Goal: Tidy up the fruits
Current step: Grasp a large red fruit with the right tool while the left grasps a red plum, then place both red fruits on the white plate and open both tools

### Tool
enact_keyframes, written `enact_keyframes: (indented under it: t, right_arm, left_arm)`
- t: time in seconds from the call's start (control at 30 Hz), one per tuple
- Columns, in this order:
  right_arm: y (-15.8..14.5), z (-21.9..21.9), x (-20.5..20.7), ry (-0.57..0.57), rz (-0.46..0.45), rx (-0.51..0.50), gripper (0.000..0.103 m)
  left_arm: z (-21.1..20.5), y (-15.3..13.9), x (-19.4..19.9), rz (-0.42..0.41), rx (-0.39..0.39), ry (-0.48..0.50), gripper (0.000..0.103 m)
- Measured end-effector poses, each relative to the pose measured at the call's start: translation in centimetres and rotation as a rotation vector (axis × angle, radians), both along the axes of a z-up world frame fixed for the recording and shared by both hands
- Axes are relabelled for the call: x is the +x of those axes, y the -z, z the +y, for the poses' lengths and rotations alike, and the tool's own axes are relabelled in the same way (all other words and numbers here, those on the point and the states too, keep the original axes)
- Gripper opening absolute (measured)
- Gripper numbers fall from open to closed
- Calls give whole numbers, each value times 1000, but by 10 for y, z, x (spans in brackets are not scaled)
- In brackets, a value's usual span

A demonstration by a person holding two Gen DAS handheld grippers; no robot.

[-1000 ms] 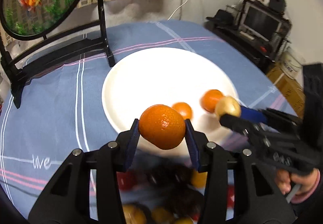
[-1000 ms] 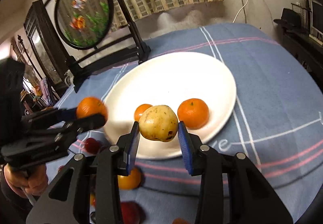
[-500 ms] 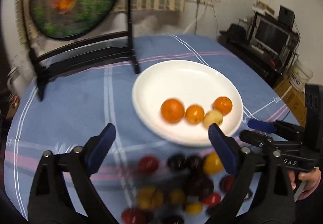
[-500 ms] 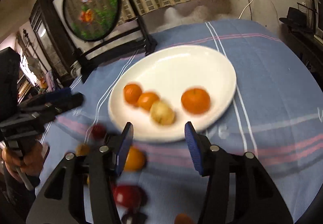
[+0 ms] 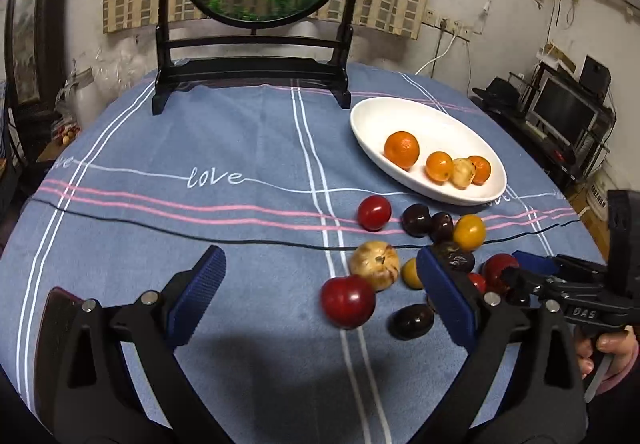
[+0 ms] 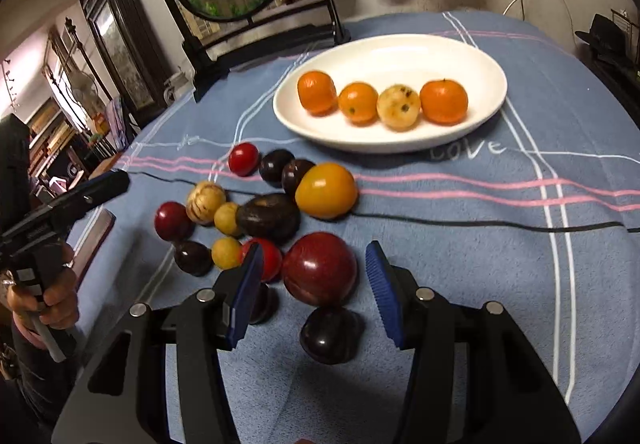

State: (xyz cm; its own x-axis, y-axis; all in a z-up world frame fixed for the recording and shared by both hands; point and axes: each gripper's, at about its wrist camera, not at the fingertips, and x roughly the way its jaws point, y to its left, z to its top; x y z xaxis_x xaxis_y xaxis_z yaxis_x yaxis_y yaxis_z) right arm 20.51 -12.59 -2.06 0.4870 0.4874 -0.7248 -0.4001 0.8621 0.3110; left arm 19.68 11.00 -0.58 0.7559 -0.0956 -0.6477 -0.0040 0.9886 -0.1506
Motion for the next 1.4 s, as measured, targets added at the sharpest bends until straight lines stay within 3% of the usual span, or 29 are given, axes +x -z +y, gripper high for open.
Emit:
enact_keyframes:
  t: [0.17, 0.4, 0.63, 0.77, 1.2, 1.4]
  right_arm:
    - [12, 2, 5, 3, 51, -24, 50]
    - [11, 9, 0, -40, 29, -45, 40]
    - [-1, -8, 0, 22, -8, 13, 40]
    - [-1, -9, 1, 30, 2, 19, 40]
    - [-3, -15, 3, 47, 6, 41, 40]
    - [-2, -16, 3, 54, 3, 33, 40]
  left_arm:
    - [5, 5, -6, -9, 7, -29, 98]
    - [-13, 14, -7, 10, 68, 48, 96]
    - [-28, 30, 0, 85, 59, 145, 56]
    - [-27, 37, 4, 116, 39, 147, 48]
    - [-24, 50, 18, 159, 24, 106, 46]
    - [-27, 53, 18, 161, 24, 120, 40]
